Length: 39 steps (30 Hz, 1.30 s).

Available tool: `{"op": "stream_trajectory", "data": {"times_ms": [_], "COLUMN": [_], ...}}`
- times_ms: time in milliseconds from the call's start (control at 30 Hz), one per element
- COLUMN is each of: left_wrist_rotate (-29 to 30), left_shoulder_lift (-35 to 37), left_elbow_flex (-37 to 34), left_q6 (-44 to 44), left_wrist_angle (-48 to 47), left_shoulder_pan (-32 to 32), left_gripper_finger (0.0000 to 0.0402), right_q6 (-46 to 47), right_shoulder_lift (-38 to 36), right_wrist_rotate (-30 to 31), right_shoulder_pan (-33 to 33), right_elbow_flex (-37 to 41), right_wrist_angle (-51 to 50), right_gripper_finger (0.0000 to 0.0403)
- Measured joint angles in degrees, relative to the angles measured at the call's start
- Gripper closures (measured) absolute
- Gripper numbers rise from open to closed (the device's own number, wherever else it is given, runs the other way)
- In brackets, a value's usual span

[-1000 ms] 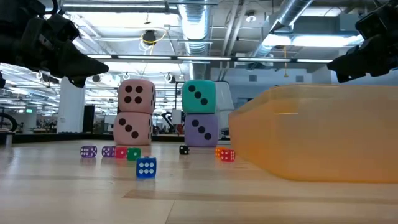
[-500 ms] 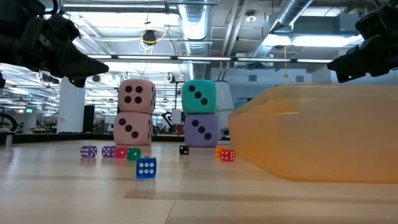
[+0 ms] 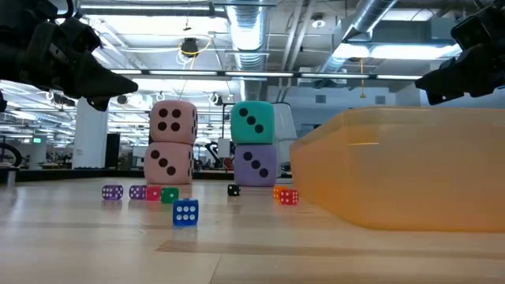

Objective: Pick & Place Dice

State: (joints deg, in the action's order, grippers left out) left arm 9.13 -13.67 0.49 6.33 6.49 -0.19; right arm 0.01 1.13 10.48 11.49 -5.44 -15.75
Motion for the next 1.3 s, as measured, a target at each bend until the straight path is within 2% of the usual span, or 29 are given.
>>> {"op": "stream_trajectory", "data": {"times_ms": [500,700,1300], "left_wrist_rotate": [0.0,0.0,0.0], "left_shoulder_lift": [0.0,0.0,0.0], "left_elbow_flex": [0.0,0.0,0.0], "left_q6": [0.1,4.7,4.5], "left_wrist_angle": [0.0,0.0,0.0], "left_shoulder_pan": [0.0,0.0,0.0], "left_gripper_finger": [0.0402,0.0402,0.0402], "right_q6": [0.2,8.8,9.1], "right_shoulder_lift": [0.0,0.0,0.0], "right_wrist_rotate": [0.0,0.0,0.0], "right_shoulder_pan": [0.0,0.1,0.0], "right_elbow_flex": [0.3,0.3,0.1], "right_wrist_angle": [2.5,5.9,6.3], "right_gripper_finger": [0.0403,0.0403,0.0403]}}
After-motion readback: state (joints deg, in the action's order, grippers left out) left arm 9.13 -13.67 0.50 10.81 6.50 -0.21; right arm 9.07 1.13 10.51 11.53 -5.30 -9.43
